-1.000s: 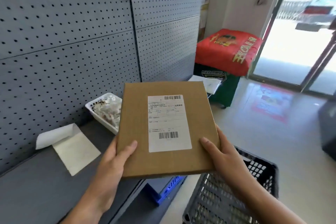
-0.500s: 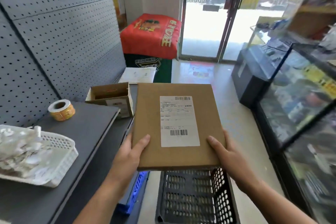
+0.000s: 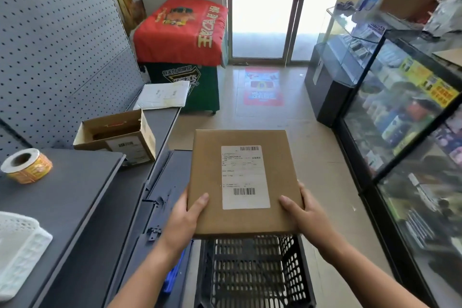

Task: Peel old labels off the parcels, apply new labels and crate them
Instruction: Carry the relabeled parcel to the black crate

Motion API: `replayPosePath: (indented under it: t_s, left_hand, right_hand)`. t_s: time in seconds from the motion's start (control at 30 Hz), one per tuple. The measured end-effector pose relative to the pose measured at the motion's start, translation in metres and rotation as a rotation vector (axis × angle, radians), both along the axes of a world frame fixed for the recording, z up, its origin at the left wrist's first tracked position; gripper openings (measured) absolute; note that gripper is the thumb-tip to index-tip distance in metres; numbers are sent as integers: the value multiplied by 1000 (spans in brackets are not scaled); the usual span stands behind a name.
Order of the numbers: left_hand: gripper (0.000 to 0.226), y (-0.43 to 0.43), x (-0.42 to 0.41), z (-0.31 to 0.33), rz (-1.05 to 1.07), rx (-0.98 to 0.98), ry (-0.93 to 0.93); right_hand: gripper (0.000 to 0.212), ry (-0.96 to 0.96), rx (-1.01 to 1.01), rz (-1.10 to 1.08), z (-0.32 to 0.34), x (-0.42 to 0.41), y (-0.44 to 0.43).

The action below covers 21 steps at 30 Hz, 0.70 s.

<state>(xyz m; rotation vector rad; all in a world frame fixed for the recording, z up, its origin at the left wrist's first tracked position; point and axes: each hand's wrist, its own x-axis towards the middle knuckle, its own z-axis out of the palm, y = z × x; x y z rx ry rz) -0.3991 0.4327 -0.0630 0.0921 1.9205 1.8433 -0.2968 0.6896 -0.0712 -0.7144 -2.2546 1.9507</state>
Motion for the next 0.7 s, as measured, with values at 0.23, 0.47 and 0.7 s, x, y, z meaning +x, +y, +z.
replayPosePath:
  t_s: [0.23, 0.47, 0.7]
  left_hand:
    - [42, 37, -20, -48, 35, -116, -27]
    - [59, 65, -41, -108, 43, -190, -81]
    - [40, 84, -83, -180, 18, -292, -158]
  right_hand:
    - [63, -132, -63, 66, -51, -29, 45]
    - [57, -255, -51, 99, -101, -57, 79]
    - [47, -419, -43, 103, -163, -91, 91]
